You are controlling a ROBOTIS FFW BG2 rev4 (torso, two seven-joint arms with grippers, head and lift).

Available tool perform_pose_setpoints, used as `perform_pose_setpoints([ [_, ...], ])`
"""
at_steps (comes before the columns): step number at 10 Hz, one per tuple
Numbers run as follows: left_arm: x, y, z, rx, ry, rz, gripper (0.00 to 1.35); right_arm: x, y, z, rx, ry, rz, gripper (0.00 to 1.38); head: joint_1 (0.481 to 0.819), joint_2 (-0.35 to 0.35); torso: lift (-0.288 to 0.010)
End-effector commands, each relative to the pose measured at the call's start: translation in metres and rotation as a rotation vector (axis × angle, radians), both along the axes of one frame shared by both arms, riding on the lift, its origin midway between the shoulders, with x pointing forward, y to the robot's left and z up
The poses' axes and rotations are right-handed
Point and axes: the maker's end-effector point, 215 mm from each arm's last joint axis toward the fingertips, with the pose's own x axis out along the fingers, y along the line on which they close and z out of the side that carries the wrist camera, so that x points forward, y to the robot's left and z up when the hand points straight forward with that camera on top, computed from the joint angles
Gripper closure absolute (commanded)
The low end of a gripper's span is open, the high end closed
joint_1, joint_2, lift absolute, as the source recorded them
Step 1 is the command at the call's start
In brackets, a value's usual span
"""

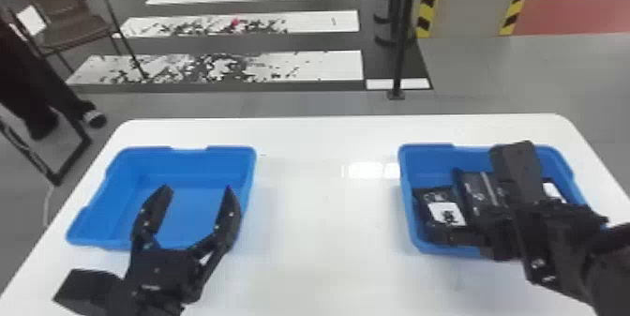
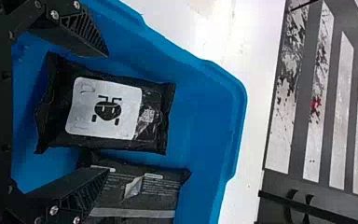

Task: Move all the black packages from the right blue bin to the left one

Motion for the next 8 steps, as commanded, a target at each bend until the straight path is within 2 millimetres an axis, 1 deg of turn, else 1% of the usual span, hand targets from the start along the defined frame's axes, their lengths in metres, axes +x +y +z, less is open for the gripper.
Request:
perform_pose_setpoints([
  [1, 0.0, -0.001, -0.001, -0.002, 0.001, -0.001, 0.19, -0.002, 0.001, -0.004, 0.005, 0.012, 0.0, 0.16, 0.695, 0.092, -0.154],
  [3, 0.0, -0.001, -0.001, -0.002, 0.001, -0.001, 0.19, -0.005, 0.004, -0.012, 0.009, 0.032, 0.006, 0.16, 0.695, 0.091, -0.154],
  [4, 0.0, -0.001, -0.001, 0.0, 0.001, -0.001, 0.19, -0.003, 0.003, -0.015, 0.009, 0.039, 0.002, 0.16, 0.695, 0.092, -0.154],
  [5, -0.001, -0.001, -0.002, -0.002, 0.004, -0.001, 0.19, -0.003, 0.003, -0.017, 0.008, 0.046, 0.002, 0.2, 0.695, 0.094, -0.154],
  [6, 0.0, -0.001, -0.002, -0.002, 0.004, -0.001, 0.19, -0.002, 0.005, -0.019, 0.019, 0.054, 0.003, 0.44, 0.695, 0.094, -0.154],
  [7, 0.0, 0.001, -0.003, -0.001, 0.006, 0.001, 0.19, -0.007, 0.009, -0.03, 0.04, 0.088, 0.005, 0.75, 0.695, 0.095, -0.154],
  [8, -0.001, 0.0, -0.004, -0.002, 0.008, -0.001, 0.19, -0.008, 0.014, -0.034, 0.059, 0.099, 0.009, 0.84, 0.695, 0.097, -0.154],
])
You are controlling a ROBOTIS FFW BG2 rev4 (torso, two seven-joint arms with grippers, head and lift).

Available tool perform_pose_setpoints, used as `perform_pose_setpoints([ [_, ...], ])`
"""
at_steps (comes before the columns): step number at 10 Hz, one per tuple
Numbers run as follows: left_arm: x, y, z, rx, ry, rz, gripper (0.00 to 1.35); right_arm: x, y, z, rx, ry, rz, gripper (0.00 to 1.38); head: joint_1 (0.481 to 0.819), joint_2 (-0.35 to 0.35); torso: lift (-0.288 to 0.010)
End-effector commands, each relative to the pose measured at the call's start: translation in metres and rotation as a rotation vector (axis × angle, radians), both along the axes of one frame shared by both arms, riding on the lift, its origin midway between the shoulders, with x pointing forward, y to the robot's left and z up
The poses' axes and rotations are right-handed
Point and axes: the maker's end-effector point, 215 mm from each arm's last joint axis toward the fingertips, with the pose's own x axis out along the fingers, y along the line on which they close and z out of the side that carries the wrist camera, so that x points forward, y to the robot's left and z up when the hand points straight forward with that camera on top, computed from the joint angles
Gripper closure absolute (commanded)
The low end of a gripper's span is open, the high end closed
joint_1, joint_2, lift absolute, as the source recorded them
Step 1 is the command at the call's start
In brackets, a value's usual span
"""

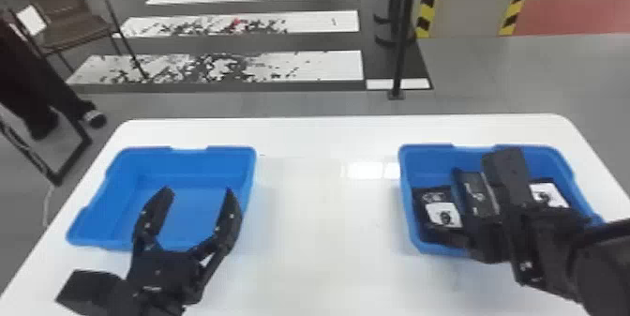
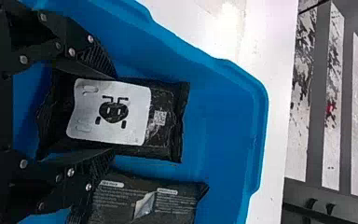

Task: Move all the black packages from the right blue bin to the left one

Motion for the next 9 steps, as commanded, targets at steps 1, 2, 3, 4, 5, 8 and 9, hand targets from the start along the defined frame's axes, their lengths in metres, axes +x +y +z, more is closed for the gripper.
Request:
perform_pose_setpoints([
  [1, -0.001, 0.001, -0.001, 0.001, 0.003, 0.001, 0.19, -0.001, 0.016, -0.006, 0.071, 0.008, 0.01, 1.09, 0.695, 0.103, -0.154],
  [2, -0.001, 0.001, -0.001, 0.001, 0.003, 0.001, 0.19, 0.001, 0.018, 0.0, 0.093, -0.025, 0.006, 1.1, 0.695, 0.113, -0.154],
  [3, -0.001, 0.001, 0.001, -0.001, -0.005, 0.002, 0.19, 0.006, 0.019, 0.015, 0.107, -0.087, 0.003, 1.1, 0.695, 0.125, -0.154],
  [4, -0.002, 0.002, 0.005, -0.006, -0.019, 0.006, 0.19, 0.01, 0.01, 0.03, 0.113, -0.15, -0.023, 1.1, 0.695, 0.13, -0.154],
  [5, -0.003, 0.002, 0.014, -0.006, -0.046, 0.007, 0.19, 0.013, 0.001, 0.049, 0.128, -0.216, -0.049, 1.1, 0.695, 0.13, -0.154],
  [8, 0.001, -0.007, 0.017, -0.069, -0.053, -0.001, 0.19, 0.034, -0.02, 0.124, 0.253, -0.45, -0.036, 1.1, 0.695, 0.088, -0.154],
  [9, 0.003, -0.011, 0.022, -0.149, -0.051, -0.012, 0.19, 0.033, -0.002, 0.139, 0.328, -0.47, 0.031, 1.1, 0.695, 0.085, -0.154],
])
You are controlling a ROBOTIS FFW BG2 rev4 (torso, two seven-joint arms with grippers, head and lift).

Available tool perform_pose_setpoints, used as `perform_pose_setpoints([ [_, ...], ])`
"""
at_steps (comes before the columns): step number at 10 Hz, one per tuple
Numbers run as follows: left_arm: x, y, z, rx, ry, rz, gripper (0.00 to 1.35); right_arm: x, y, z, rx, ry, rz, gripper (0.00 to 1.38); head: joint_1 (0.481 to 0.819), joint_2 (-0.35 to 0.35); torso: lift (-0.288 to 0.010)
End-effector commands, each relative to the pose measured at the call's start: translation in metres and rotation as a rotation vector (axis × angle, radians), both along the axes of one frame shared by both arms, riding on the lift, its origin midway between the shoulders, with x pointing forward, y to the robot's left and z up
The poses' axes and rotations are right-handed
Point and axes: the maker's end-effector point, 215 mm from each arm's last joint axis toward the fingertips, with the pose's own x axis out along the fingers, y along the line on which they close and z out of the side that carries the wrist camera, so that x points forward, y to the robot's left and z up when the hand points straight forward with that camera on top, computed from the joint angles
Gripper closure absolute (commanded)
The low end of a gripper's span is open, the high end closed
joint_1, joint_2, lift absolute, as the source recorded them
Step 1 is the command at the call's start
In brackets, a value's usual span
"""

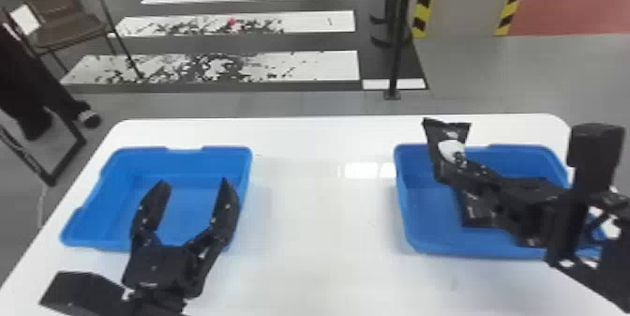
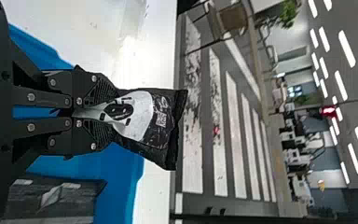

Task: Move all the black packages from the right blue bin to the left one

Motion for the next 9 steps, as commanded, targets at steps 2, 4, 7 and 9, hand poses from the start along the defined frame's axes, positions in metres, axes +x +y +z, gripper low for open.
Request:
perform_pose_setpoints([
  [2, 0.012, -0.034, 0.0, -0.294, 0.034, -0.104, 0.19, -0.024, 0.075, 0.031, 0.17, -0.02, 0.182, 1.1, 0.695, 0.094, -0.154],
  [4, 0.02, -0.089, 0.003, -0.419, 0.078, -0.277, 0.19, -0.06, 0.156, 0.033, 0.307, 0.053, 0.388, 1.1, 0.695, 0.149, -0.154],
  [7, 0.019, -0.123, 0.007, -0.41, 0.096, -0.371, 0.21, -0.074, 0.186, 0.02, 0.316, 0.095, 0.457, 1.1, 0.695, 0.175, -0.154],
  [9, 0.018, -0.13, 0.0, -0.398, 0.124, -0.385, 0.22, -0.082, 0.206, 0.026, 0.316, 0.093, 0.508, 1.1, 0.695, 0.182, -0.154],
])
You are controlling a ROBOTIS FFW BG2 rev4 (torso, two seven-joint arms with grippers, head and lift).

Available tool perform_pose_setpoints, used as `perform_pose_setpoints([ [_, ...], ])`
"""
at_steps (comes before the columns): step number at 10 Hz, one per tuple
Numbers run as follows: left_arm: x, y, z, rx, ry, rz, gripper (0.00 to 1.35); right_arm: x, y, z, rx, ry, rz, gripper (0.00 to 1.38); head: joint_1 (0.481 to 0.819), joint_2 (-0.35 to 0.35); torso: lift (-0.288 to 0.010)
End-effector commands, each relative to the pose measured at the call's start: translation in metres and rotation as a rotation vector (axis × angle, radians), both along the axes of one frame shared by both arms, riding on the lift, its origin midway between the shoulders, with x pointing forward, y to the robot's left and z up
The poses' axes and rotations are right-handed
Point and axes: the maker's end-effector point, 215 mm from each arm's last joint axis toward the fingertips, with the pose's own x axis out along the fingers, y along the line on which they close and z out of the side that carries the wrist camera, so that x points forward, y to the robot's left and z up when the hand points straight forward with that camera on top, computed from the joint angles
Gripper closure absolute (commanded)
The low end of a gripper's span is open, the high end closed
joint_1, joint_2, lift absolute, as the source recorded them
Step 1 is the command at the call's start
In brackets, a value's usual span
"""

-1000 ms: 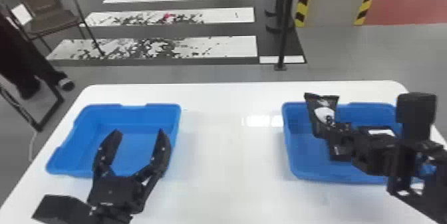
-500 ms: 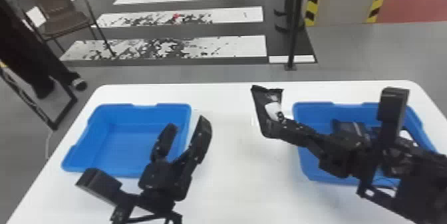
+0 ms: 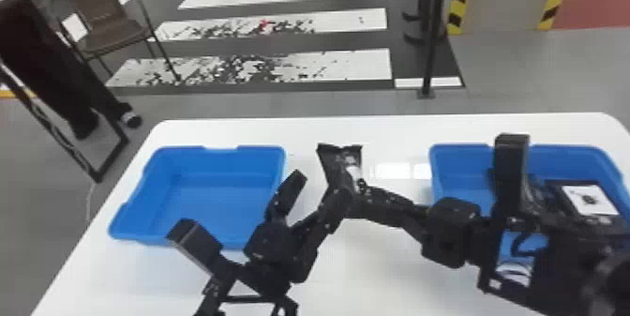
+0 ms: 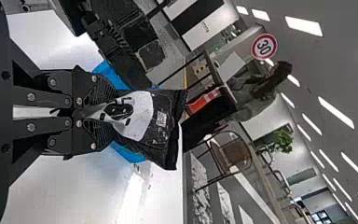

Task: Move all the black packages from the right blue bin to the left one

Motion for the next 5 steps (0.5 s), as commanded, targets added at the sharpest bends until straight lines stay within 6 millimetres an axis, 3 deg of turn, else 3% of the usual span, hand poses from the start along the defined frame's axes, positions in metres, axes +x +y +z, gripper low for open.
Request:
perform_pose_setpoints([
  [1, 0.001, -0.003, -0.001, 0.015, 0.002, -0.009, 0.22, -0.009, 0.016, 0.001, 0.006, 0.003, 0.041, 1.1, 0.695, 0.186, -0.154],
  [3, 0.002, 0.002, -0.002, 0.035, -0.003, 0.002, 0.24, -0.021, 0.03, 0.001, 0.016, 0.013, 0.08, 1.1, 0.695, 0.213, -0.154],
  [4, 0.003, 0.008, -0.005, 0.056, 0.002, 0.012, 0.69, -0.022, 0.03, 0.0, 0.02, 0.02, 0.082, 1.1, 0.695, 0.229, -0.154],
  [5, 0.004, 0.012, -0.011, 0.063, 0.022, 0.019, 1.23, -0.019, 0.029, 0.001, 0.018, 0.014, 0.078, 1.1, 0.695, 0.236, -0.154],
])
